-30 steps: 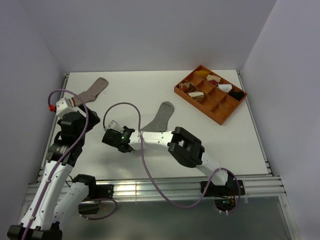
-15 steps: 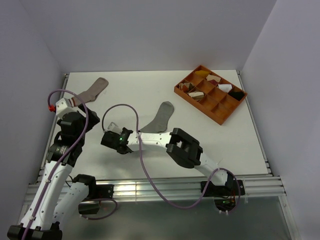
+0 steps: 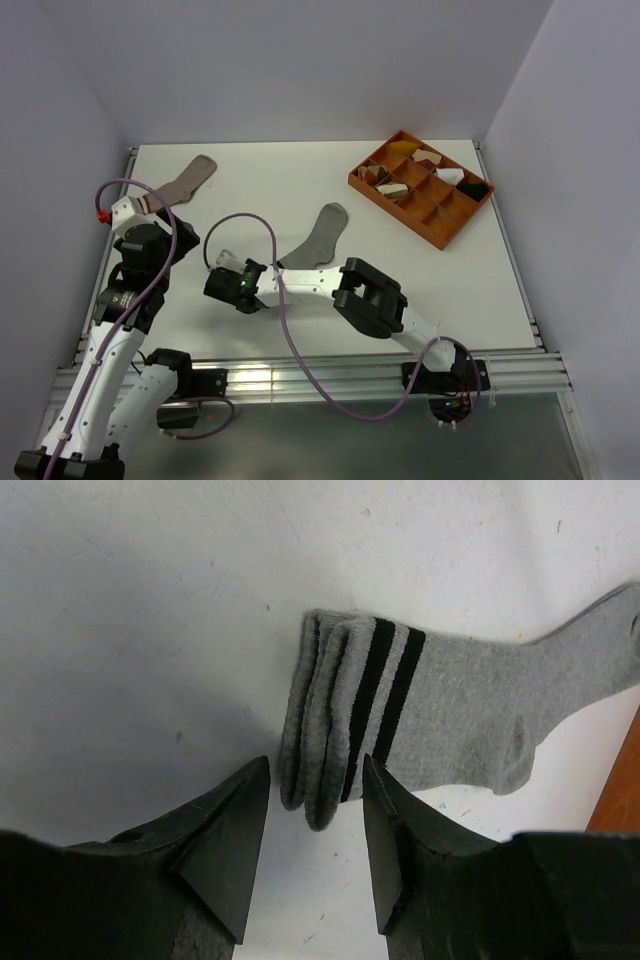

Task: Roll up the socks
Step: Roll the sock at the center of the board.

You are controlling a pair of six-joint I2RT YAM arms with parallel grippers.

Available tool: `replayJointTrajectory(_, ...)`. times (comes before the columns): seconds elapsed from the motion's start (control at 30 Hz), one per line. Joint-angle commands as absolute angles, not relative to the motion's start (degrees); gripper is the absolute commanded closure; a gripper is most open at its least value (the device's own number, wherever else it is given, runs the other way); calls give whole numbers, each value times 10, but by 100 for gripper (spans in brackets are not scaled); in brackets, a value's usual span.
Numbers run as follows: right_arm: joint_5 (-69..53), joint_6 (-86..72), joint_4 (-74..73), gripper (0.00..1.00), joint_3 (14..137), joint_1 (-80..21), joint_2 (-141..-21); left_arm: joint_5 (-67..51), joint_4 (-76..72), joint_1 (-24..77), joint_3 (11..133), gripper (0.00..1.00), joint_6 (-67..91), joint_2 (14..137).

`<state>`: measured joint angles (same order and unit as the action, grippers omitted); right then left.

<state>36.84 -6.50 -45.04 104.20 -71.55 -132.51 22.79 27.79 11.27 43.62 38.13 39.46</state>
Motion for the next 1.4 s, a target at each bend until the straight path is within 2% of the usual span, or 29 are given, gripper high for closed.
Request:
replayJointTrajectory(0.0,335,-62,-450,50,1020,-722,-1331,233,273,110,439,17,369,390)
replayJointTrajectory(0.3,333,-51,-454,53,1017,-729,-1347,231,273,110,438,17,370,391)
replayJointTrajectory(0.6,346,-50,-440,65,1004,-733,-1355,230,273,110,438,17,370,392)
replayJointTrajectory(0.8,357,-56,-432,80,993,-733,-1364,229,273,110,438,18,371,392)
replayJointTrajectory(0.83,356,-59,-425,86,990,-732,-1363,229,273,110,437,17,372,393)
replayJointTrajectory(0.9,354,-65,-412,92,973,-732,-1348,226,273,110,436,17,373,393)
replayJointTrajectory(0.93,350,-69,-397,100,966,-729,-1340,225,273,110,436,17,374,395)
replayJointTrajectory(1.23,229,-103,-272,100,846,-677,-1227,194,269,110,433,18,389,404)
replayJointTrajectory(1.37,112,-126,-213,100,781,-634,-1177,172,265,110,432,17,397,405)
